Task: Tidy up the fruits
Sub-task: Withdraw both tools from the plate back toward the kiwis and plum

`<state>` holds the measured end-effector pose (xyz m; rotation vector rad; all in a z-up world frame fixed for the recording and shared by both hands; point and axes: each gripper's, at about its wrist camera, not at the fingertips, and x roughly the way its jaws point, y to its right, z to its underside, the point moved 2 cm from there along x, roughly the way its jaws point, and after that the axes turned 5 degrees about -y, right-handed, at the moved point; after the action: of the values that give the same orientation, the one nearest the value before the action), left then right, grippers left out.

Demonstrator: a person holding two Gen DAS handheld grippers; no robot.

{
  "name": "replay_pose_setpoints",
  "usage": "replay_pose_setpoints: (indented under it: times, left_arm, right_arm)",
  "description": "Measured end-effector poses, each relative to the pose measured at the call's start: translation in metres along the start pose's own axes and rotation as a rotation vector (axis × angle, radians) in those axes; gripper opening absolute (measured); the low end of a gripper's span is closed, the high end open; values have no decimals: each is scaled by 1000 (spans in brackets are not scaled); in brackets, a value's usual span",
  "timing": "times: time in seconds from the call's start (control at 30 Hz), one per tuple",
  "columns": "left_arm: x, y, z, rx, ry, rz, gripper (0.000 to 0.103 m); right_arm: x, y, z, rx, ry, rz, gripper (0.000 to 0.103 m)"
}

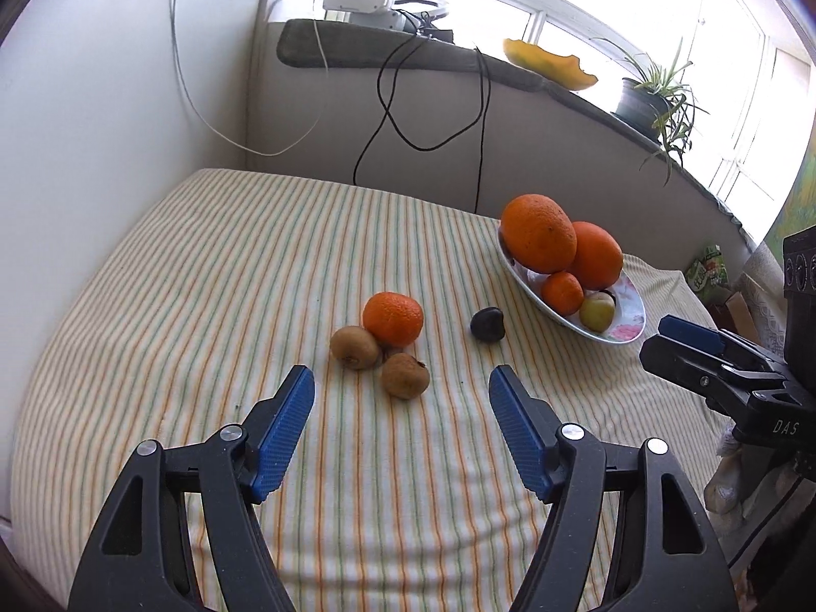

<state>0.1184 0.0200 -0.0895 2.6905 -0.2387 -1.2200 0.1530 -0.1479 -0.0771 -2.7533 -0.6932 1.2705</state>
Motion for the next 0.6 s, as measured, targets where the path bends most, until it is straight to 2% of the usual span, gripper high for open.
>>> replay_pose_setpoints:
  times: [0.3,0.43,0.6]
  left_arm:
    - [4,-17,7,-19,-12,12,67]
    - [7,-15,14,-14,-30,45,57]
    - [10,-11,17,-7,-44,77,54]
  right_arm:
    - [15,-24,8,-55,-43,-29,95]
    - [22,-29,9,-57,-50,-41,95]
    - [33,-31,7,-37,-67,-47,93]
